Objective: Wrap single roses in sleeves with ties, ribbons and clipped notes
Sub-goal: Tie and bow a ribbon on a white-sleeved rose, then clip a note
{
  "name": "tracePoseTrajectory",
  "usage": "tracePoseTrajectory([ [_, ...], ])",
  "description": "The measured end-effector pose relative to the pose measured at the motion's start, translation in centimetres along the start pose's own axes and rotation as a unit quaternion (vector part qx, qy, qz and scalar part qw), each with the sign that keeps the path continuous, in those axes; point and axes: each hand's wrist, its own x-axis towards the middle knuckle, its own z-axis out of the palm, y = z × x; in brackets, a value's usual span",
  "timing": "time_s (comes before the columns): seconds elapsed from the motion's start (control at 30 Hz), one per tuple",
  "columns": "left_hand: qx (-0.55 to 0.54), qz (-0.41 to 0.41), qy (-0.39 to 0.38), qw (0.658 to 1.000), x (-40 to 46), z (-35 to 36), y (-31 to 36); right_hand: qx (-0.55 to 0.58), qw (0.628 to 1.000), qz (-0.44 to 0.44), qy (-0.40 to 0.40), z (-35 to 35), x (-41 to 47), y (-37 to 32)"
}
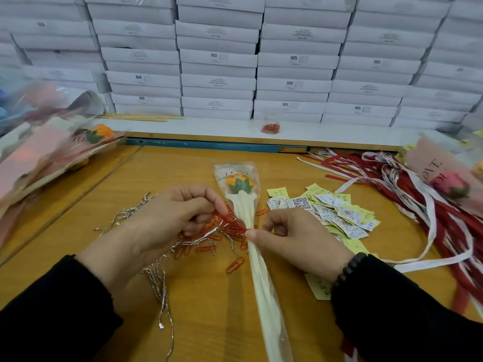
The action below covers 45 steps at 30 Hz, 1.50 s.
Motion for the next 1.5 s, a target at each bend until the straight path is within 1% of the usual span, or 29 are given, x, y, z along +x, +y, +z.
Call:
tracePoseTrajectory([
  [0.1,0.084,0.003,-0.033,0.996,-0.3,0.3,0.5,-0.033,0.999,-0.004,-0.015,0.1,-0.1,-0.1],
  [0.2,0.148,0.001,-0.085,0.985,-0.7,0.7,1.2,-0.055,0.998,-0.017,-0.007,0.0,0.0,0.0],
  [0.27,0.216,-0.013,-0.113,0.970,-0.8,1.0,1.6,-0.061,0.998,-0.021,-0.004,0.0,0.1,0.0],
  [0.3,0.279,-0.017,-0.106,0.954,-0.7,1.1,1.5,-0.060,0.998,-0.024,-0.005,-0.1,0.1,0.0],
  [0.33,0.362,-0.017,-0.085,0.928,-0.5,1.2,1.3,-0.054,0.998,-0.027,-0.006,-0.1,0.1,0.0],
  [0.37,0.449,-0.014,-0.052,0.892,-0.3,1.4,1.0,-0.040,0.999,-0.029,-0.009,-0.1,0.1,-0.1],
  [0.4,0.517,-0.008,-0.010,0.856,-0.2,1.7,0.7,-0.021,0.999,-0.030,-0.015,0.0,0.1,-0.1],
  [0.43,0.557,-0.001,0.034,0.830,-0.2,1.9,0.5,-0.005,0.999,-0.032,-0.021,0.1,0.1,-0.2],
  [0.47,0.579,0.012,0.070,0.812,-0.1,2.1,0.1,0.004,0.999,-0.033,-0.025,0.2,0.1,-0.3],
  [0.53,0.611,0.045,0.114,0.782,0.0,2.5,-0.4,0.020,0.999,-0.034,-0.030,0.5,0.0,-0.4],
  [0.57,0.612,0.060,0.130,0.778,0.1,2.5,-0.6,0.030,0.999,-0.034,-0.030,0.6,0.0,-0.4],
  [0.67,0.572,0.091,0.171,0.797,0.2,2.8,-1.2,0.043,0.998,-0.038,-0.025,0.9,-0.1,-0.3],
  [0.77,0.541,0.121,0.200,0.808,0.4,2.9,-1.7,0.045,0.998,-0.042,-0.025,1.2,-0.1,-0.3],
  [0.8,0.516,0.130,0.210,0.820,0.4,3.0,-1.8,0.047,0.998,-0.042,-0.025,1.3,-0.1,-0.3],
  [0.87,0.437,0.141,0.222,0.860,0.5,3.2,-2.1,0.055,0.997,-0.044,-0.023,1.6,-0.1,-0.3],
  [0.93,0.348,0.134,0.214,0.903,0.6,3.5,-2.3,0.054,0.997,-0.050,-0.027,1.9,-0.1,-0.4],
  [1.03,0.200,0.117,0.174,0.957,0.7,4.2,-2.2,0.047,0.997,-0.057,-0.037,2.1,-0.1,-0.5],
  [1.1,0.114,0.096,0.139,0.979,0.7,4.6,-2.2,0.050,0.997,-0.056,-0.036,2.2,-0.1,-0.5],
  [1.17,0.040,0.058,0.105,0.992,0.7,4.8,-2.3,0.052,0.997,-0.056,-0.031,2.2,-0.1,-0.4],
  [1.27,-0.049,0.007,0.067,0.997,0.7,4.4,-2.6,0.054,0.997,-0.057,-0.029,2.3,-0.2,-0.4],
  [1.5,-0.120,-0.018,0.026,0.992,0.7,4.0,-2.8,0.045,0.997,-0.049,-0.040,2.0,-0.3,-0.7],
])
